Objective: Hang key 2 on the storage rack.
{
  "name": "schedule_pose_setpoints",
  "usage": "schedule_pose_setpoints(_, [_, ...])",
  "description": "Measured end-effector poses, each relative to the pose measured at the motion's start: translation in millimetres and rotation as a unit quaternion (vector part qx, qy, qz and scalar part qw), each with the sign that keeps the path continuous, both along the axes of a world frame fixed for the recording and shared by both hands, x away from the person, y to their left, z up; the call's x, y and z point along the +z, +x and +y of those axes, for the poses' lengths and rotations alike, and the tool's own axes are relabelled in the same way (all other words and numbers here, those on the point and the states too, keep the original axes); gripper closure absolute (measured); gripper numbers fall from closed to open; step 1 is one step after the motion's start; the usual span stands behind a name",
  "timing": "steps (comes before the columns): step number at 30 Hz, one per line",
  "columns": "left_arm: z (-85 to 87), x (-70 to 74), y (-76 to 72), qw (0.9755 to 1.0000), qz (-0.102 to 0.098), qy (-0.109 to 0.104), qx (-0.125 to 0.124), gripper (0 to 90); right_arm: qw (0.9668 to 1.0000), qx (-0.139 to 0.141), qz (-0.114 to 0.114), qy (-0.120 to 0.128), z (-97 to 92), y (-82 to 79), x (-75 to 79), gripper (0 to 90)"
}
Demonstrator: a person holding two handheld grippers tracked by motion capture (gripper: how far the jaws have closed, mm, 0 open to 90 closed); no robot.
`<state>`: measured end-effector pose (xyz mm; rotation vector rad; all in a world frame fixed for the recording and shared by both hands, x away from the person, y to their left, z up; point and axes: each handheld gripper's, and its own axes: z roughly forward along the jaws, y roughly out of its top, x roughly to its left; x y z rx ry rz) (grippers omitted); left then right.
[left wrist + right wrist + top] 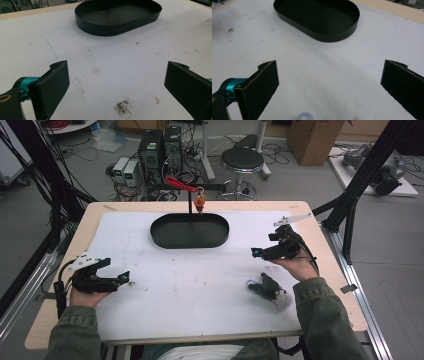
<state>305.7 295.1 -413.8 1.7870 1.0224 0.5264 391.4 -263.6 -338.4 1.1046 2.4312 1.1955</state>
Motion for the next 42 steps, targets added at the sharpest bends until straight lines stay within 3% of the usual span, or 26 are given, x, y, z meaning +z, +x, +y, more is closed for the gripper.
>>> schedule_pose_setpoints(3, [-0.1,-0.1,0.0,1.0000,0.001,0.001,0.000,6.5,0.9999,0.005,0.005,-0.007,-1.8,-6.0,-5.4,0.6])
schedule_pose_setpoints(4, [-0.4,-0.2,-0.1,1.0000,0.001,0.000,0.000,6.5,0.9997,0.007,0.008,-0.022,-2.9,-10.0,-8.2,0.6])
schedule_pose_setpoints(7, [-0.7,-0.2,-0.1,1.0000,0.001,0.002,-0.001,6.5,0.9993,0.010,0.005,-0.035,-3.3,-15.6,-12.1,0.6])
schedule_pose_setpoints(17, [-1.4,-0.6,-0.1,1.0000,0.004,0.005,-0.003,6.5,0.9980,0.016,0.037,-0.049,-12.2,-29.2,-33.9,0.6])
schedule_pose_setpoints(28, [-1.5,-0.6,-0.5,1.0000,0.005,0.007,-0.002,6.5,0.9964,0.021,0.049,-0.067,-20.6,-48.6,-46.9,0.6])
schedule_pose_setpoints(35, [-1.7,-0.9,-0.4,1.0000,0.006,0.008,-0.003,6.5,0.9935,0.024,0.076,-0.081,-25.7,-58.7,-61.5,0.7])
schedule_pose_setpoints(39, [-1.9,-1.1,-0.3,1.0000,0.006,0.007,-0.003,6.5,0.9882,0.036,0.090,-0.119,-25.3,-66.8,-71.1,0.7])
schedule_pose_setpoints(42, [-1.9,-1.1,-0.3,0.9999,0.007,0.009,-0.003,6.5,0.9868,0.038,0.099,-0.122,-25.5,-69.1,-73.5,2.3])
